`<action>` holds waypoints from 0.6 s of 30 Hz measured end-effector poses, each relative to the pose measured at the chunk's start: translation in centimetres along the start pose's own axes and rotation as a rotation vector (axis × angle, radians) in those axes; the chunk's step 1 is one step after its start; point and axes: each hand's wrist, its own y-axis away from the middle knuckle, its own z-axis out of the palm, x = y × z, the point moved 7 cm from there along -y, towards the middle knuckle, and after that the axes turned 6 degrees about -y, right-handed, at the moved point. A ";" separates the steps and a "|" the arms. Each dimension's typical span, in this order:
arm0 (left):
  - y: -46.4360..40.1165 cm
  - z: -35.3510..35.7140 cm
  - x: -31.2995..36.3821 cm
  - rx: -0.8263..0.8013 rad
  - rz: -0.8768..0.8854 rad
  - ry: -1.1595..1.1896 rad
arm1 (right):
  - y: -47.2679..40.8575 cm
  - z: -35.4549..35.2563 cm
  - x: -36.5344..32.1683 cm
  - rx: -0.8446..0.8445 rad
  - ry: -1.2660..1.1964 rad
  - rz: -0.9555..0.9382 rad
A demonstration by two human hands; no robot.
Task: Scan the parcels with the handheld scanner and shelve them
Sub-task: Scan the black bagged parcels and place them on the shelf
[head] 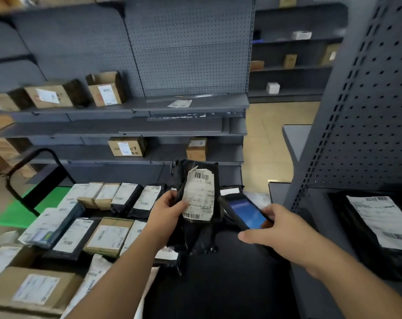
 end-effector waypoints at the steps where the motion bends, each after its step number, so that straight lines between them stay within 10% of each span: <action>1: 0.0 -0.6 0.2 -0.006 0.009 0.002 | 0.2 0.2 -0.5 -0.006 -0.011 0.002; 18: -1.1 -5.1 1.2 -0.076 0.095 -0.017 | 0.2 3.9 -4.5 0.014 0.016 0.037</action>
